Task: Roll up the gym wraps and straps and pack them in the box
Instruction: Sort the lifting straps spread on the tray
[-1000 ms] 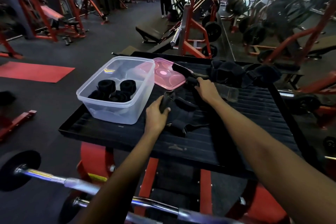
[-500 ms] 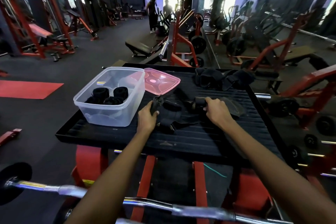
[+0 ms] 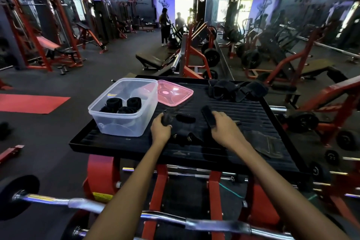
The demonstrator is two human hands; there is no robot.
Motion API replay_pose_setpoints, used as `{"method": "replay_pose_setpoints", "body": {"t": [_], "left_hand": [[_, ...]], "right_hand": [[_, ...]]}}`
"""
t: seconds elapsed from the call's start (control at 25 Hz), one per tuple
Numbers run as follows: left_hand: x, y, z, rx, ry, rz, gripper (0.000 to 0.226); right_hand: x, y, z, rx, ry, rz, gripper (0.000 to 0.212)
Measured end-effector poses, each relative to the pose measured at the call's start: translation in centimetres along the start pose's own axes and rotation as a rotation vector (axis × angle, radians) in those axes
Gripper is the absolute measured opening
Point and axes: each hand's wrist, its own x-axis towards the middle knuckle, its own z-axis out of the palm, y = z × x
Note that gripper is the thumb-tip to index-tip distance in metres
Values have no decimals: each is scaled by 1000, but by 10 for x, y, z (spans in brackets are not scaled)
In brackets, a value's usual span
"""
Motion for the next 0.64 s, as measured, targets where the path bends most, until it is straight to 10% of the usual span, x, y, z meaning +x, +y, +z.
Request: {"method": "replay_pose_setpoints", "body": {"t": [0.2, 0.64], "left_hand": [[-21, 10, -3, -113, 54, -148, 63], [-26, -11, -4, -198, -7, -152, 64]], "right_hand": [[13, -33, 37, -108, -431, -155, 51], [-13, -18, 34, -328, -116, -159, 35]]}}
